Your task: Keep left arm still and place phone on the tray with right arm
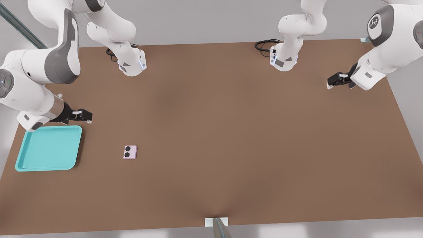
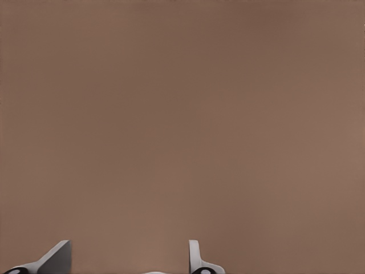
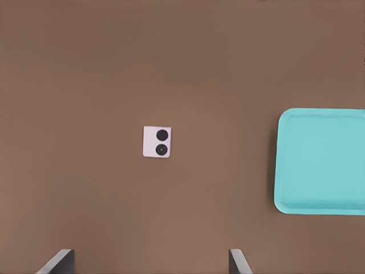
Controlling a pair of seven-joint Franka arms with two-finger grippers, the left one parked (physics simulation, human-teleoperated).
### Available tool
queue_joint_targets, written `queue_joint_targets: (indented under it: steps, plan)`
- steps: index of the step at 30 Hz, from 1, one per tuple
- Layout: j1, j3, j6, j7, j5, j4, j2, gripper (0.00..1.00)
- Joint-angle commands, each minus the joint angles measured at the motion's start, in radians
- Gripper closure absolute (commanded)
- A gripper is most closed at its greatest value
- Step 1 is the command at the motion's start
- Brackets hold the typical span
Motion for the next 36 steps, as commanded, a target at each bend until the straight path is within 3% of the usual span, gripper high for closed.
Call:
queue_joint_targets:
  steps: [1,5,12,16,21,23,25,36]
  plan:
    - [0.002,0.000,0.069,0.023,0.001,-0.001,-0.001,0.00]
    - [0.028,0.045,0.204,0.040,-0.007,0.010,0.122,0.00]
    - [0.133,0.045,0.469,0.204,-0.024,0.007,0.403,0.00]
    - [0.134,0.045,0.538,0.234,-0.024,-0.010,0.475,0.00]
    - [0.065,0.051,0.759,0.243,-0.024,-0.223,0.463,0.00]
    - [-0.038,0.146,0.842,0.235,-0.027,-0.318,0.450,0.00]
    - [-0.039,0.146,0.928,0.234,-0.029,-0.406,0.427,0.00]
    - [-0.096,0.146,0.991,0.163,-0.053,-0.480,0.458,0.00]
